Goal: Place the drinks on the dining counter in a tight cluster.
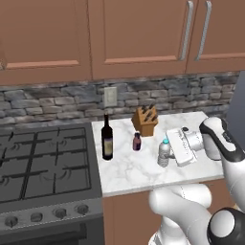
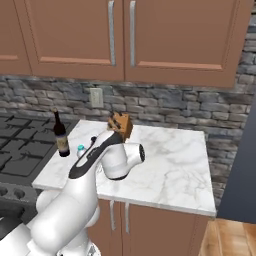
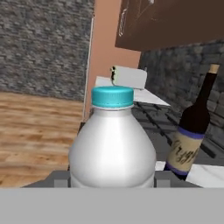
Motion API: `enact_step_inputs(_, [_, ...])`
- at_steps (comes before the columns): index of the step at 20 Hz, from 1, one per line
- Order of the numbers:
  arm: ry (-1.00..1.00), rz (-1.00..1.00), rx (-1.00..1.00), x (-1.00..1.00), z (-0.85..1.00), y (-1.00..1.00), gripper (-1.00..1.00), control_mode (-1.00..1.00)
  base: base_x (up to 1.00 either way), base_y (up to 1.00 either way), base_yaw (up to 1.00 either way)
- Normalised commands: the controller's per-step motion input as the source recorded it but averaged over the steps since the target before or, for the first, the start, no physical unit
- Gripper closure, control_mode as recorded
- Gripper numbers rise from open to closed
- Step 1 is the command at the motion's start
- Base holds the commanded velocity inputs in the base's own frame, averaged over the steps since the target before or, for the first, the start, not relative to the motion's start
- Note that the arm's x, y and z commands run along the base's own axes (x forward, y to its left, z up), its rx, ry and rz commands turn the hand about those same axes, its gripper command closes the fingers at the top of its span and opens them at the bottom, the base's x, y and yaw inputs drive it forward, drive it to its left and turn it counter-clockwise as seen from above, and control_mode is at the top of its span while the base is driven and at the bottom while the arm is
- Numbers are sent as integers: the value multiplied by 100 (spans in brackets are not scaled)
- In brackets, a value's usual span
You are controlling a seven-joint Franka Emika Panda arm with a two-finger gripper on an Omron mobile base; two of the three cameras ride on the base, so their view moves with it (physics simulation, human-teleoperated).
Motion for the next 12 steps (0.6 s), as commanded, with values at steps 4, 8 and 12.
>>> enact_step_inputs(4, [0, 0, 0, 0, 0, 0, 100, 100, -42, 2, -49])
enact_step_inputs(8, [0, 0, 0, 0, 0, 0, 100, 100, -8, 6, -95])
enact_step_inputs(12, [0, 0, 0, 0, 0, 0, 100, 100, -2, 5, -98])
